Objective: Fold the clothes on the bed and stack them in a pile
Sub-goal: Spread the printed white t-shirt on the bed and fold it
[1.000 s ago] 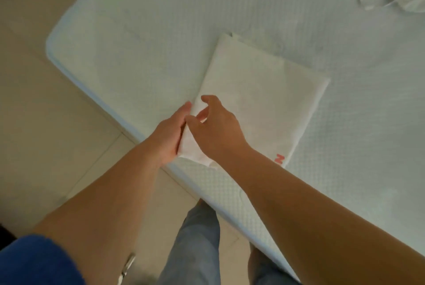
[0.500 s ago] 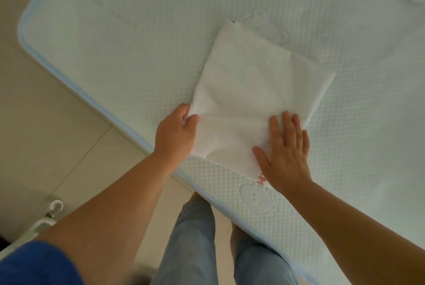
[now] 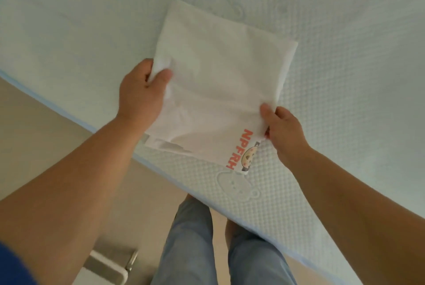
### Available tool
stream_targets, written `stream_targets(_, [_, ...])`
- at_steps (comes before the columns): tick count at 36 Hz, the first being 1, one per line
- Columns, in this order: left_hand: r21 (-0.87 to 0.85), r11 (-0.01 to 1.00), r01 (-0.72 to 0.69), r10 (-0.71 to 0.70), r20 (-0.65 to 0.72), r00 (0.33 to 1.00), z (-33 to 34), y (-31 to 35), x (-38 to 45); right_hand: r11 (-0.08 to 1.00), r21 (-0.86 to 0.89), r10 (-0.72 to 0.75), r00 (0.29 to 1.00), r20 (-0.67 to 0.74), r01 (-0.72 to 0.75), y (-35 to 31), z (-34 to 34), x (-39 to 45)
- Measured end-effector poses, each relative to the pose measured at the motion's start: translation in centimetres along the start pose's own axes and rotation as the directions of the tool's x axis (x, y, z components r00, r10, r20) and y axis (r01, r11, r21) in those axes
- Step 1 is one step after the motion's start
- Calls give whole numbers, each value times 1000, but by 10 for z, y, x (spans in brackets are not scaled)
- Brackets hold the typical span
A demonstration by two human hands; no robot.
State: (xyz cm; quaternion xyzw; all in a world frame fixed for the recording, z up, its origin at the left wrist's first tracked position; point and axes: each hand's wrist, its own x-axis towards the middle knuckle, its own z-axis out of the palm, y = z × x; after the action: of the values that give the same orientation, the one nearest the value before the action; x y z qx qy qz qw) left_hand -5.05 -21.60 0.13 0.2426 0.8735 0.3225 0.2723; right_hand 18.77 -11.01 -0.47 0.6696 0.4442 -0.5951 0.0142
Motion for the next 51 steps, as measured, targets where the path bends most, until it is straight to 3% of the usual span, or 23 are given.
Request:
stream_targets(5, [98,989,114,-120,55,991,12,-11,-8,992,-118,-36,999,-21,34,-2,0,1])
stream_targets(8, [129,977,169,-169,-12,986,14,-8,-9,923,-339,-236,963,-131,180,-8,-3,-2])
stream_targets(9, [163,970,182,-173,-68,983,12,-5,-11,857,-434,-374,914,-156,277,-11,-4,-3])
stream_targets(11, [345,934,98,-50,-145,988,8,0,-21,655,-601,-629,771,-100,457,-20,-4,-7])
stream_targets(13, [478,875,-78,126,-67,990,12,4,-36,460,-712,-744,668,17,530,-31,-2,-1])
stream_targets(15, [541,809,-232,198,121,973,25,4,-51,341,-788,-739,664,112,512,-39,1,17])
stream_targets(17, [611,722,-324,165,303,939,38,-6,-63,293,-837,-665,728,169,462,-40,0,38])
stream_targets(19, [663,662,-351,125,365,923,44,-24,-64,263,-857,-612,763,206,442,-34,-2,54])
stream_targets(24, [676,652,-343,153,326,933,48,-45,-58,217,-871,-605,761,234,441,-27,-1,63])
stream_targets(27, [673,702,-233,85,245,966,41,-53,-66,213,-854,-658,716,234,474,-26,1,42])
stream_targets(32, [632,774,-44,-48,128,991,17,-69,-82,-29,-740,-653,548,523,672,31,19,-18])
stream_targets(35, [592,806,-24,-38,92,995,10,-71,-88,-160,-762,-600,551,580,627,58,20,-24])
stream_targets(41, [353,925,140,-115,-91,989,7,-62,-91,-155,-756,-562,572,597,636,59,19,-26])
stream_targets(44, [13,925,380,-372,-184,910,9,-52,-96,-164,-756,-542,582,606,634,52,23,-40])
stream_targets(47, [-328,758,563,-619,-90,780,14,-46,-97,-136,-752,-504,609,613,645,43,35,-48])
stream_targets(49, [-562,493,664,-767,79,637,13,-40,-94,-114,-752,-471,631,617,650,38,44,-48])
stream_targets(51, [-719,228,657,-801,245,546,11,-33,-92,-111,-760,-450,649,613,640,35,54,-47])
